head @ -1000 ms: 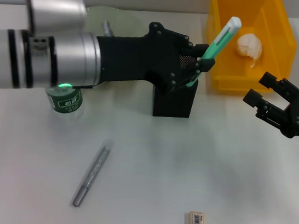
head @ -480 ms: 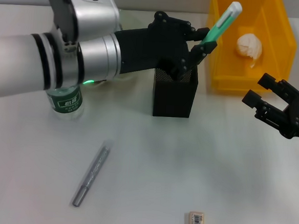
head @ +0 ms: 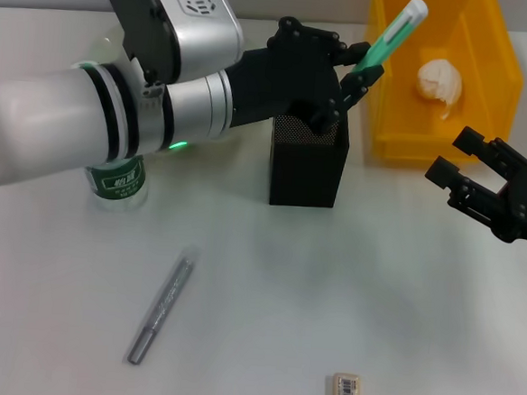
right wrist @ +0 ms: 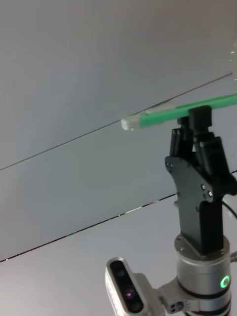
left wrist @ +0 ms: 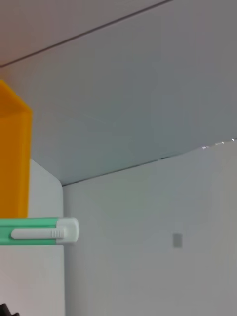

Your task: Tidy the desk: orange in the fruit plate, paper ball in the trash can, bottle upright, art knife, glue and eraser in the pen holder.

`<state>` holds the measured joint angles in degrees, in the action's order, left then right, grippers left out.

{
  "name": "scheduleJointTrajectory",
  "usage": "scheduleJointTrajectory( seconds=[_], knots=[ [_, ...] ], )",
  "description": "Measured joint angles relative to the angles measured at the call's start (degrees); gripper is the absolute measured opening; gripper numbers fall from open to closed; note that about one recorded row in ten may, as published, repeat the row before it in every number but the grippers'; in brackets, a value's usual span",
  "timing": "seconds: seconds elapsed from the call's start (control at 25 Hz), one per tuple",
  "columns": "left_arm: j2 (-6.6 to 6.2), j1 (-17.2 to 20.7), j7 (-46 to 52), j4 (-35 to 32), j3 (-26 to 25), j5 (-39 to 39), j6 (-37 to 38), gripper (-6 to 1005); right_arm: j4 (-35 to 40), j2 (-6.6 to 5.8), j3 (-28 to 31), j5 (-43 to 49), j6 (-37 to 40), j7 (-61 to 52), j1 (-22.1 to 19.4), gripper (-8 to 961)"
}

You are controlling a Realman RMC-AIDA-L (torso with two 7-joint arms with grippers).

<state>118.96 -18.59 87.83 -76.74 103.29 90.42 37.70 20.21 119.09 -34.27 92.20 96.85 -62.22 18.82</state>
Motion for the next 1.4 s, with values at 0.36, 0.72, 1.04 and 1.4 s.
scheduleJointTrajectory(
  seconds=[0.36,0.72,1.04,1.4],
  knots=[
    [-0.14,0.0,-0.2,1.2,0.9,0.2,-2.7,240,0.1,0.0,0.0,0.0,0.0,0.0,0.1,832],
    [0.04,0.3,-0.2,2.9,1.1,0.3,-3.2,245,0.3,0.0,0.0,0.0,0.0,0.0,0.4,832],
    [0.01,-0.3,-0.2,5.0,1.1,0.3,-4.1,249,0.4,0.0,0.0,0.0,0.0,0.0,0.7,832],
    [-0.09,-0.4,-0.2,5.7,1.6,0.3,-4.2,254,0.4,0.0,0.1,-0.1,0.0,0.0,0.7,832]
  ],
)
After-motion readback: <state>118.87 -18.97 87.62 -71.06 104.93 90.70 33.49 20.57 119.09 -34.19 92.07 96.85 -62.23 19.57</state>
